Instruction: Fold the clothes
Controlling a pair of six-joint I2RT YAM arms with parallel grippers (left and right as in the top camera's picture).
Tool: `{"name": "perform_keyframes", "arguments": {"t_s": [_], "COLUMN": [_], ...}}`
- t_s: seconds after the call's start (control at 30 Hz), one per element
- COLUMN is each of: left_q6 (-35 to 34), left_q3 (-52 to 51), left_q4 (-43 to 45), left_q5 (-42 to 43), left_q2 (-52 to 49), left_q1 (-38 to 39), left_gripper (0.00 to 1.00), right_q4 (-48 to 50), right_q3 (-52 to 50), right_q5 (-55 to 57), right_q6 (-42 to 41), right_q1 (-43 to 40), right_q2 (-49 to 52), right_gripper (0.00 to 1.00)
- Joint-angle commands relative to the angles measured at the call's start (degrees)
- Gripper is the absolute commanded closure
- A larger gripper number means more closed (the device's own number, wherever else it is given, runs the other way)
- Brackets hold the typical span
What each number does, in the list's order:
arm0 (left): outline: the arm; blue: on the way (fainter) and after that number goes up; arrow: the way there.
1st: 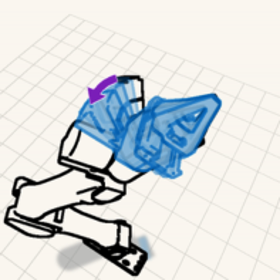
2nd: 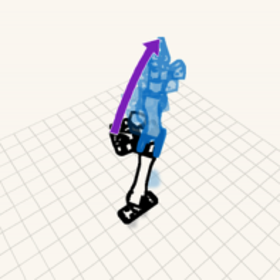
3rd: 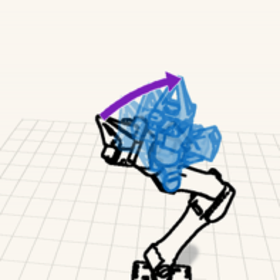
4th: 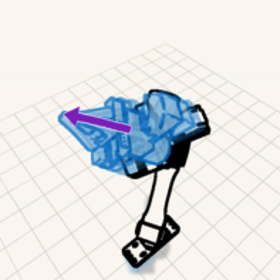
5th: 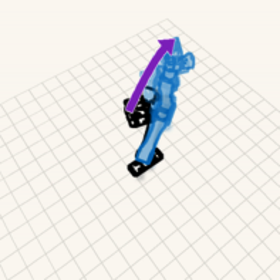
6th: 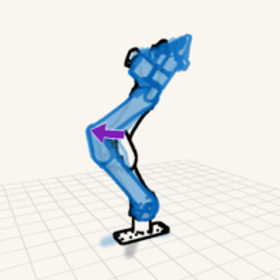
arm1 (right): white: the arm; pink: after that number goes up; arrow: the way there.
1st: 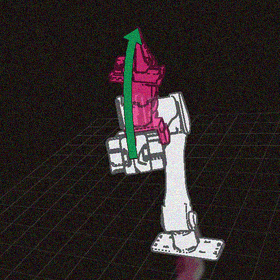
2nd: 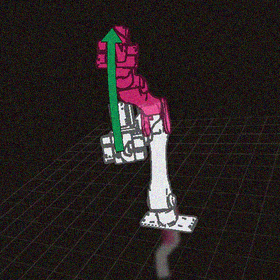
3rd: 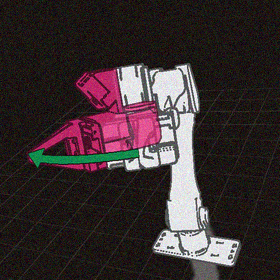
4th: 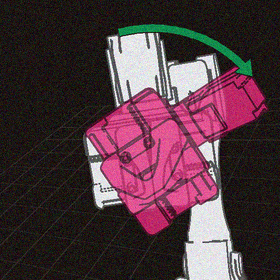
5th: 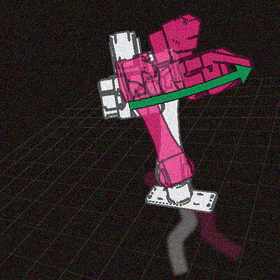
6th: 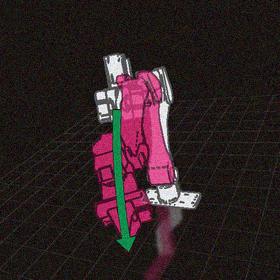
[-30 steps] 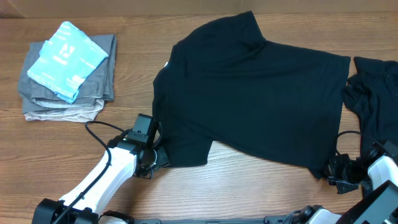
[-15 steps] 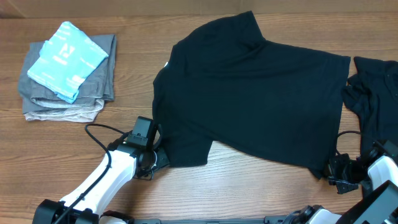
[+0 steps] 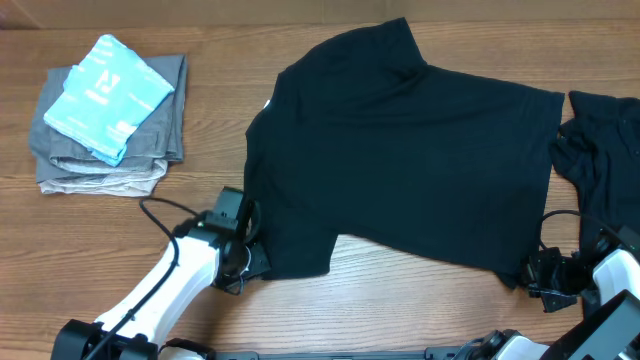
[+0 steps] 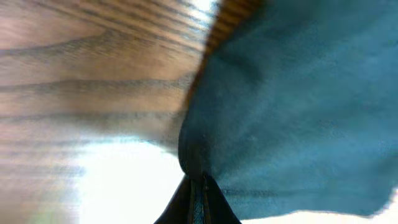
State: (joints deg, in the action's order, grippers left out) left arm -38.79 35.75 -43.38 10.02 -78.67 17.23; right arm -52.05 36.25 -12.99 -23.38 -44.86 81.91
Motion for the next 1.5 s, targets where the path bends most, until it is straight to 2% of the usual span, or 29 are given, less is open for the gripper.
{"name": "perform_keyframes", "arguments": {"t_s": [0.0, 0.2, 0.5, 0.7, 0.97, 1.13, 1.47], "left_q6": [4.5, 6.3, 8.2, 9.6, 13.8, 15.7, 18.3], "left_q3": [8.8, 17.4, 25.7, 33.1, 40.4, 41.3, 43.6], "left_q4": [-5.8, -14.9, -19.6, -22.0, -17.8, -10.7, -1.0], "left_q5": [-3.1, -9.0, -9.9, -12.2, -13.7, -13.6, -13.0], "left_q2": [-0.1, -0.1, -0.1, -0.1, -0.1, -0.7, -11.9], "left_q1": [0.1, 0.0, 0.0, 0.0, 0.0, 0.1, 0.1], "left_gripper": [0.96, 0.96, 0.96, 0.96, 0.96, 0.96, 0.96], "right_q4": [-0.7, -5.4, -12.2, -17.7, -21.3, -20.5, -16.8], "right_q3": [2.0, 5.9, 13.4, 19.9, 25.3, 25.3, 25.3], "right_q5": [-2.7, -3.4, -0.1, 2.1, 3.6, 4.6, 4.5], "right_q6": [0.7, 0.7, -2.3, -3.4, -3.4, -3.2, -3.8], "right_q1": [0.2, 1.0, 9.7, 12.5, 13.0, 13.0, 13.0], "right_q2": [0.0, 0.0, 0.0, 0.0, 0.0, 0.0, 0.8], "right_gripper": [0.96, 0.96, 0.96, 0.96, 0.96, 0.96, 0.96]}}
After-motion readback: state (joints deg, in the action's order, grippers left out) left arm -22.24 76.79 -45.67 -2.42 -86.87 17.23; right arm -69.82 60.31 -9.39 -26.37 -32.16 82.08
